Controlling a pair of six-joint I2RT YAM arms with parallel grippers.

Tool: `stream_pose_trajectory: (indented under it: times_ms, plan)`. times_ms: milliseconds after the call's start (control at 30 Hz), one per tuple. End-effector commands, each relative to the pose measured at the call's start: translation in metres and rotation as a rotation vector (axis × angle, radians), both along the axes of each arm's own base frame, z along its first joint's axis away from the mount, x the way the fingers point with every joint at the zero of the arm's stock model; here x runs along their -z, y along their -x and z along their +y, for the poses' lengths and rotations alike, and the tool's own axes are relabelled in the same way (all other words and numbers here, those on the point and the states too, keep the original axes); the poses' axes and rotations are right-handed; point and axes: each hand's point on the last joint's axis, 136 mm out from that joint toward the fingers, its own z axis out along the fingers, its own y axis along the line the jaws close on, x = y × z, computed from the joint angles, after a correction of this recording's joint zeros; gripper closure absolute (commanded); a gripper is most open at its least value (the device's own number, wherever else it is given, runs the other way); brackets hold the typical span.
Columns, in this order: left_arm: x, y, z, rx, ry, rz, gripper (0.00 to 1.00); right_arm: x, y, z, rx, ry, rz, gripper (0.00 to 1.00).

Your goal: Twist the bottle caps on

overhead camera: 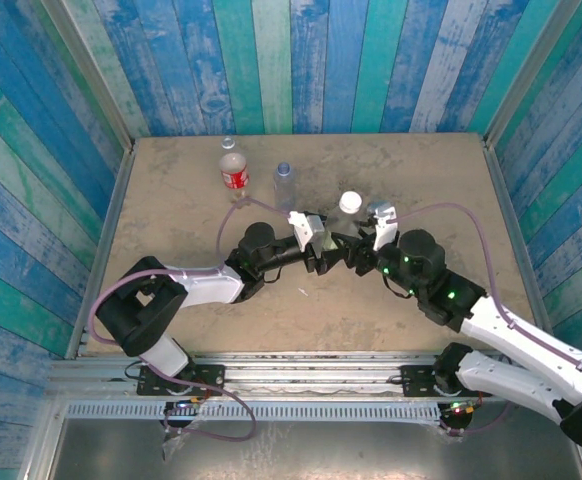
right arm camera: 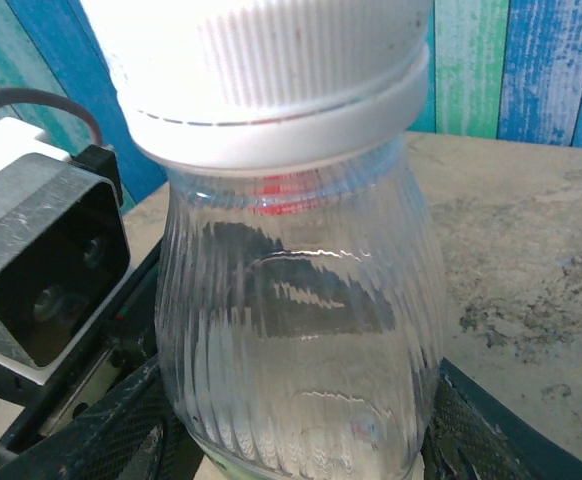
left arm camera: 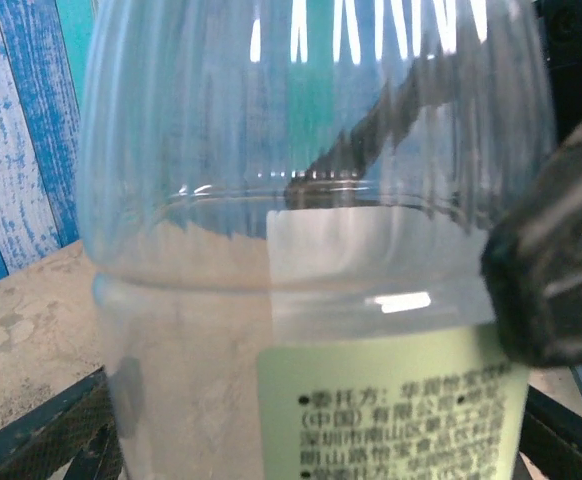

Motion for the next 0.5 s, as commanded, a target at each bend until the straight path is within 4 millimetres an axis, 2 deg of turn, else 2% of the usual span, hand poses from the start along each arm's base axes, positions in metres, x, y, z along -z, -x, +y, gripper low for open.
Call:
stream_pose_trajectory:
  times_ms: [0, 133, 300, 333, 400, 467]
  plan:
    - [0.0027, 0.0048, -0.0058, 0.042, -0.001, -0.016, 0.16, -0.0107, 0.0028, 0.0014, -0.018, -0.079, -0.006, 0.6]
    - [0.0044, 0.0075, -0.0075, 0.064, -0.005, -0.018, 0.18, -0.0145, 0.0045, 0.0055, -0.039, -0.103, -0.002, 0.6]
    - [0.0045, 0.0073, -0.0065, 0.056, -0.008, -0.025, 0.41, -0.013, 0.0039, 0.0063, -0.041, -0.094, 0.002, 0.58]
    - [0.0048, 0.0075, -0.006, 0.054, -0.011, -0.028, 0.43, -0.0126, 0.0035, 0.0056, -0.038, -0.087, 0.002, 0.58]
    - [0.0048, 0.0076, -0.0056, 0.052, -0.016, -0.036, 0.45, -0.0122, 0.0025, 0.0047, -0.033, -0.061, 0.002, 0.52]
    - [0.0066, 0.0072, -0.0052, 0.05, -0.026, -0.04, 0.46, -0.0117, 0.0014, 0.0059, -0.037, -0.029, 0.004, 0.41]
